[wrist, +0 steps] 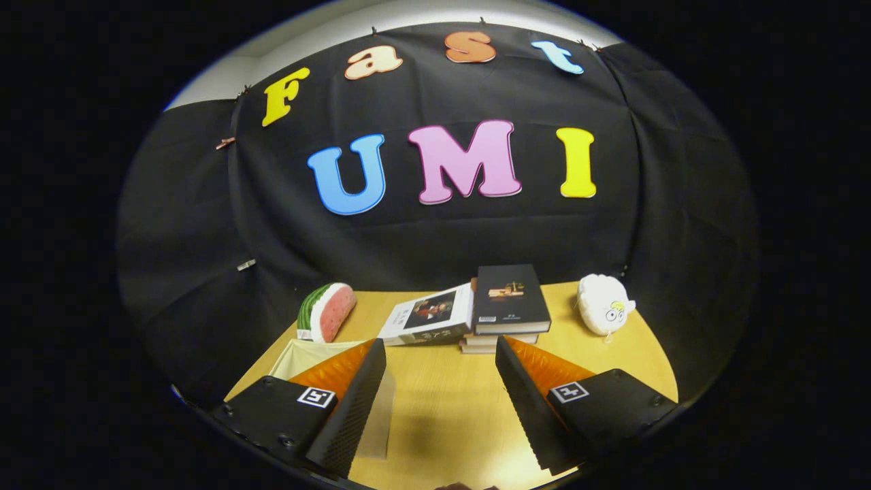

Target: Open the storage box then place both shoes into the box .Put the left shoe in first, then the right shoe, with the right side of both shoes facing outward in a uniform manner.

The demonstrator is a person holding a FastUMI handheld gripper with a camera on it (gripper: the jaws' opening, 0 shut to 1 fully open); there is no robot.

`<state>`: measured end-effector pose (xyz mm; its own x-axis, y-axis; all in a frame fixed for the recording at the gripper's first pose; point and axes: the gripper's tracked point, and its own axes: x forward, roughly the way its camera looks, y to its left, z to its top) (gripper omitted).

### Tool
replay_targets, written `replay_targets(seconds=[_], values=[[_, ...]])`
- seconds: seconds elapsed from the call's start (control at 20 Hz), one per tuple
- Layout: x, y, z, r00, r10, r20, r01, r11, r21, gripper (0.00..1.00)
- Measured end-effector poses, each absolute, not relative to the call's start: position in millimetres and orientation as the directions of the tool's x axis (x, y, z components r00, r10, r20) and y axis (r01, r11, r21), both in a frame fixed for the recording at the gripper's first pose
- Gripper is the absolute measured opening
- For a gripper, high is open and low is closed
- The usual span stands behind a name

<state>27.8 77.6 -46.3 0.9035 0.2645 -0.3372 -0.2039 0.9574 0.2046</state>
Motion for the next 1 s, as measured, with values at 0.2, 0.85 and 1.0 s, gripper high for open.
replay_targets(seconds=[0.2, 0.85, 1.0], values=[[39, 19, -19, 0.958, 0.178, -0.226, -0.154, 0.981, 0.117, 0.98], [22, -72, -27, 0.982, 0.009, -0.19, 0.008, 0.996, 0.089, 0.98], [25, -60, -21, 0.983, 0.023, -0.181, -0.006, 0.996, 0.093, 0.98]])
